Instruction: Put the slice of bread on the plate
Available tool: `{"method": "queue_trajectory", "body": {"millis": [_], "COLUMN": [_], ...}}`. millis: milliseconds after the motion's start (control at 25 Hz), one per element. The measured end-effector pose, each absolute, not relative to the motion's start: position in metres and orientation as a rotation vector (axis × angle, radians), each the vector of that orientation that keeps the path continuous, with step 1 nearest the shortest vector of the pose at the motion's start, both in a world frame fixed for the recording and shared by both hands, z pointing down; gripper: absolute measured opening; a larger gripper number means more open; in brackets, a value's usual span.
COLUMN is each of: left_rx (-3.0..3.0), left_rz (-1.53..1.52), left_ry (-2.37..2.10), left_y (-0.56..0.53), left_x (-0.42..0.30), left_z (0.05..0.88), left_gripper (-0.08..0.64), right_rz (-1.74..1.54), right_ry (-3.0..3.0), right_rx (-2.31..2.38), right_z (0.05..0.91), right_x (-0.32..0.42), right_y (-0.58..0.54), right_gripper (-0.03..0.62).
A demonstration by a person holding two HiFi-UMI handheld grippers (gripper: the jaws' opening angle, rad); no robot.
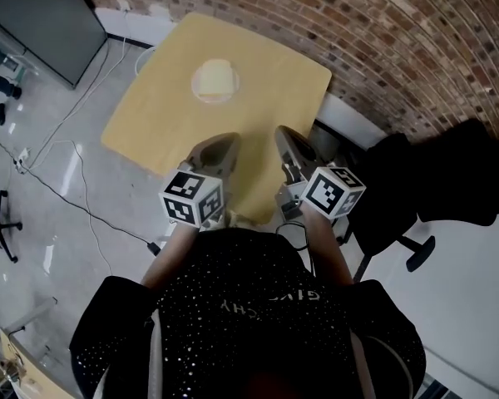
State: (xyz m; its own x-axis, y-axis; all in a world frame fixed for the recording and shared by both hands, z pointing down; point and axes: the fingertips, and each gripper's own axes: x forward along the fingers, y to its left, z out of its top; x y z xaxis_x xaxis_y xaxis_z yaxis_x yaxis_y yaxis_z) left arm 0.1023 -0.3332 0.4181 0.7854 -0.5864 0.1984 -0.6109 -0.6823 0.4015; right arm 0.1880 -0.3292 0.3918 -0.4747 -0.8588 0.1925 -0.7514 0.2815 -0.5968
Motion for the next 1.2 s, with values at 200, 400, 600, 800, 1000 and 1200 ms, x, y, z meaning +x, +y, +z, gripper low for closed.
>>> {"method": "queue_trajectory", "body": {"millis": [200, 400, 600, 800, 1000, 1200], "left_rx": [2.531, 2.521, 2.505, 2.493, 2.491, 2.492], "left_rz": [0.078, 0.073, 0.072, 0.069, 0.065, 0.064], "left_ry": [-0.875, -0.892, -0.913, -0.938, -0.947, -0.936], "left_y": [-0.329, -0.327, -0.327, -0.327, -0.329, -0.328], "left_x": [0.113, 0.111, 0.109, 0.102, 0.099, 0.101], "left_z": [0.417, 0.418, 0.419, 0.421, 0.421, 0.421], "left_gripper": [0.008, 0.009, 0.009, 0.009, 0.009, 0.009], "right_rz": [-1.027, -1.056, -1.024, -1.0, -1.007, -1.012], "right_ry": [2.352, 2.384, 2.424, 2.452, 2.46, 2.462], "right_rx": [-1.476, -1.487, -1.491, -1.487, -1.48, -1.48], "right_z": [0.404, 0.416, 0.414, 0.413, 0.415, 0.416], "right_x": [0.178, 0.162, 0.155, 0.15, 0.147, 0.146], "right_y": [-0.309, -0.301, -0.306, -0.307, -0.308, -0.307], "right_gripper": [0.012, 0.012, 0.012, 0.012, 0.011, 0.012]}}
